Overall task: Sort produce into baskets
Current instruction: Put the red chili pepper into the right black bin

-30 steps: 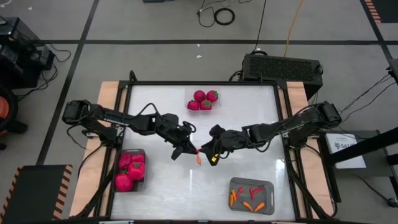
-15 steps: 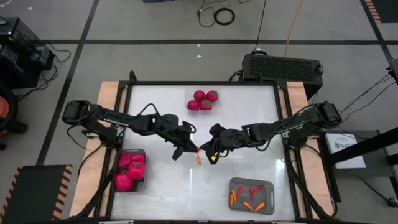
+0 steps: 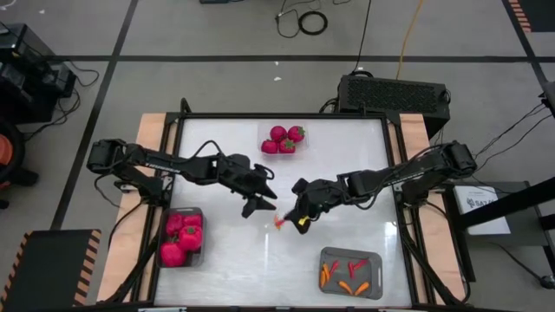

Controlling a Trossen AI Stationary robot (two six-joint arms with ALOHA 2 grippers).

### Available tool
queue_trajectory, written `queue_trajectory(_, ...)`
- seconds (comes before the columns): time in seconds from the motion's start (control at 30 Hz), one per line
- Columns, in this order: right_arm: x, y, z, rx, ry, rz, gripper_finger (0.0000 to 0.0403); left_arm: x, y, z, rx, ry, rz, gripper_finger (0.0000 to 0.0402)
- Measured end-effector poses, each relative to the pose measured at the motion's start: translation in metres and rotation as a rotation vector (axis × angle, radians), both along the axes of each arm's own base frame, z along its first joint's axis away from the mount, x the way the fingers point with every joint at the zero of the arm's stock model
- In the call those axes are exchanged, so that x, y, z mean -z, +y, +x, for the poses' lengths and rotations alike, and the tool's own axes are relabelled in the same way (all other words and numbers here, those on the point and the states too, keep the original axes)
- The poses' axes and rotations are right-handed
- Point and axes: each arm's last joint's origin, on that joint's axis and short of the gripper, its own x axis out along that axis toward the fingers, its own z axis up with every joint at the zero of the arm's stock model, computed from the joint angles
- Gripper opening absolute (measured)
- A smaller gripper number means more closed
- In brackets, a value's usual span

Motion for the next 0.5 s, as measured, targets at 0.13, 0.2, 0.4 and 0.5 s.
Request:
queue_trajectory(0.13,0.004,0.017,-0.01,-0.094,0.15,0.21,0.0,0.008,0.003,-0.004,0.023,0.071,0.048,0.0226)
queue_trajectory(0.2,0.007,0.03,-0.018,-0.139,0.252,0.302,0.0,0.012,0.004,-0.007,0.024,0.108,0.086,0.0226)
queue_trajectory(0.4,0.018,0.072,-0.049,-0.197,0.561,0.401,0.0,0.019,0.007,-0.011,-0.042,0.188,0.195,0.0226)
queue_trajectory(0.5,0.021,0.089,-0.063,-0.219,0.662,0.419,0.0,0.019,0.007,-0.011,-0.053,0.188,0.203,0.0226)
